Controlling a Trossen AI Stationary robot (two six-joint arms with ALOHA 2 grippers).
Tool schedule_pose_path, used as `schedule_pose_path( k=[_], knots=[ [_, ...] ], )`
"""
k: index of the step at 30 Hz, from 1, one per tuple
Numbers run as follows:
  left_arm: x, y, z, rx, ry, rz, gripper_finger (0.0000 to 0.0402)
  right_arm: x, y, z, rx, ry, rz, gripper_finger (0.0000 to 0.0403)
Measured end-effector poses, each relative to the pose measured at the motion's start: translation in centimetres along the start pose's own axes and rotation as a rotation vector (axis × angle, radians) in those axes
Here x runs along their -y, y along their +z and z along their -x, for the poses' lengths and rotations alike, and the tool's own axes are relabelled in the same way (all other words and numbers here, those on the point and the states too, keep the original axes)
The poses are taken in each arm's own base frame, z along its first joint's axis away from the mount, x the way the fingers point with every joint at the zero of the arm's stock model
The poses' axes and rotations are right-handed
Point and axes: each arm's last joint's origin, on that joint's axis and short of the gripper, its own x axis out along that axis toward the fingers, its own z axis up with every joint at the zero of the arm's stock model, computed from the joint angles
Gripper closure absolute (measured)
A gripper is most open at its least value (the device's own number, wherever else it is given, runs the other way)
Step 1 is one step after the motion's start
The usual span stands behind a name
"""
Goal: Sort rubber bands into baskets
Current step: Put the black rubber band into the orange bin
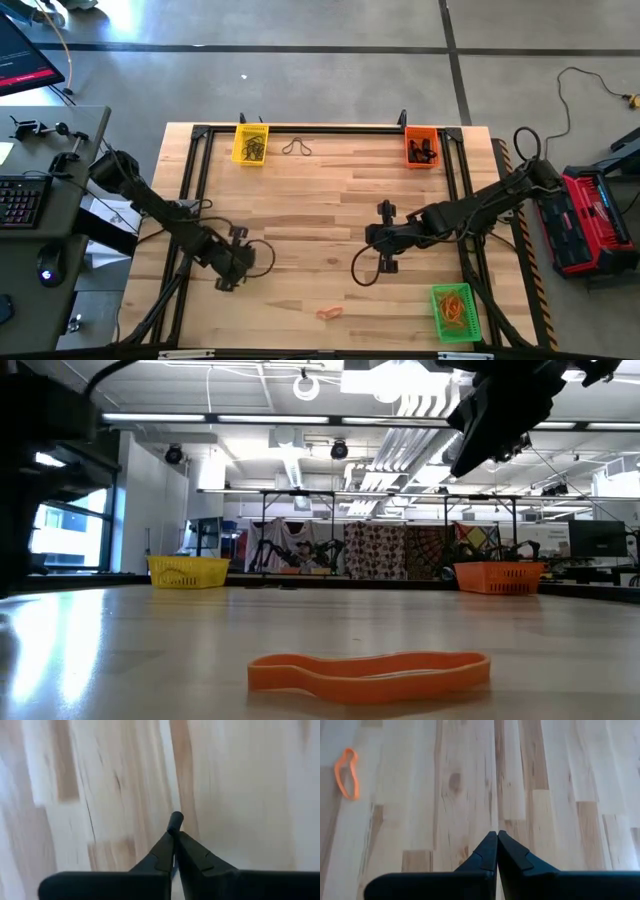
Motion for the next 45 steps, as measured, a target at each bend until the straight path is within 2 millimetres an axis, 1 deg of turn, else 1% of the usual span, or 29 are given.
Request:
schedule_pose_path(
  k=[6,11,16,20,24,27,29,34,36,40,45],
  knots=[
    [-1.5,2.9,-0.2,0.201,-0.051,0.15,0.0399,-0.2,0.6,-0.2,0.084,0.018,-0.008,0.0403],
    [-3.1,5.4,0.1,0.382,-0.133,0.215,0.0399,-0.1,0.3,-1.6,0.187,0.037,-0.053,0.0403],
    [-5.4,7.2,0.5,0.535,-0.129,0.288,0.0399,0.3,-0.7,-3.2,0.291,0.051,-0.105,0.0401],
    [-7.5,8.4,0.9,0.668,-0.084,0.364,0.0399,0.4,-1.5,-4.1,0.398,0.072,-0.142,0.0379],
    [-8.9,9.7,2.0,0.853,-0.044,0.409,0.0399,0.5,-2.3,-4.6,0.483,0.071,-0.181,0.0335],
    [-9.3,10.5,2.6,0.96,-0.021,0.404,0.0399,0.7,-2.5,-4.7,0.539,0.034,-0.216,0.0296],
    [-9.6,11.0,2.6,1.019,-0.022,0.412,0.0399,0.9,-2.4,-4.6,0.584,-0.007,-0.234,0.0273],
    [-9.7,12.1,1.2,1.098,-0.025,0.403,0.0399,1.1,-1.7,-4.0,0.694,-0.076,-0.25,0.0233],
    [-9.6,12.4,0.6,1.12,-0.031,0.4,0.0399,1.1,-1.5,-3.9,0.715,-0.077,-0.242,0.0226],
    [-9.5,13.1,-0.2,1.139,-0.045,0.385,0.0399,1.1,-1.4,-3.7,0.733,-0.086,-0.215,0.0225],
    [-9.5,14.5,-0.5,1.145,-0.025,0.353,0.0399,1.2,-1.3,-3.7,0.737,-0.091,-0.212,0.0225]
  ],
)
